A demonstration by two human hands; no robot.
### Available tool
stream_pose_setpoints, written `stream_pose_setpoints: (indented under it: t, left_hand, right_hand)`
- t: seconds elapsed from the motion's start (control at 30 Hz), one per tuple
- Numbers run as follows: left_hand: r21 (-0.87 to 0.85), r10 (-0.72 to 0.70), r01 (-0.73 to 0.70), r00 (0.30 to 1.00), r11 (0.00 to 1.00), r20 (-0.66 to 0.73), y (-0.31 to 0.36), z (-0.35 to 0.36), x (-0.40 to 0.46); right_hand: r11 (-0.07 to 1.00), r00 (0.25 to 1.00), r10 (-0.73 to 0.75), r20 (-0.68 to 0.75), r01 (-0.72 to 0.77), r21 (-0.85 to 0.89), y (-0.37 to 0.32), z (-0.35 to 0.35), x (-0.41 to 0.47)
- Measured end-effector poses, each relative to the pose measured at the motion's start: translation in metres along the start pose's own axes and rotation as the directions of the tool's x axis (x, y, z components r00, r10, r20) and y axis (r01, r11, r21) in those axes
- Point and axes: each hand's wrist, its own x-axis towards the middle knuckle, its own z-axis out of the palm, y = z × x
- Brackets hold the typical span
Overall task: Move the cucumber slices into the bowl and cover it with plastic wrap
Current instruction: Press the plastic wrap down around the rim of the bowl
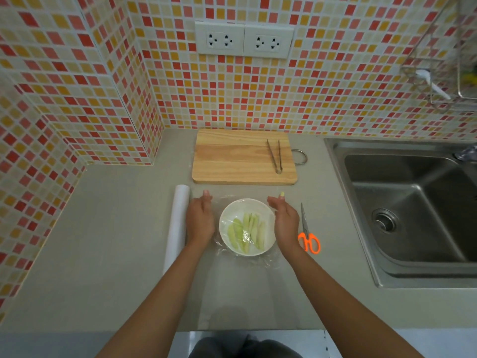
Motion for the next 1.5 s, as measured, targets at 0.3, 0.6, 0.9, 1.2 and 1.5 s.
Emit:
stream_pose_setpoints:
  t: [0.3,0.6,0.9,1.2,1.5]
  left_hand:
    - [-0.277,0.004,0.09,0.947,0.957,0.321,0.008,0.026,-0.022]
    - [-0.019,-0.033,0.045,0.917,0.999,0.398,0.013,0.024,-0.01]
    - [-0.374,-0.071,0.039,0.995,0.927,-0.072,0.025,0.007,-0.021]
    - [-0.384,-0.08,0.117,0.991,0.916,0.11,0.01,0.032,-0.057]
    - [-0.294,-0.13,0.199,0.963,0.935,0.237,0.012,0.028,-0.011]
  right_hand:
    - [0.994,0.952,0.062,0.299,-0.033,-0.1,-0.005,0.007,0.012]
    - [0.962,0.973,0.135,0.187,-0.083,-0.26,-0.007,0.012,0.005]
    - [0.965,0.986,-0.114,-0.121,0.08,-0.25,-0.02,-0.009,-0.005]
    - [0.993,0.919,0.114,0.378,-0.095,-0.068,0.005,-0.01,0.007]
    - [0.983,0.975,0.167,0.144,-0.153,-0.105,0.008,-0.01,0.0]
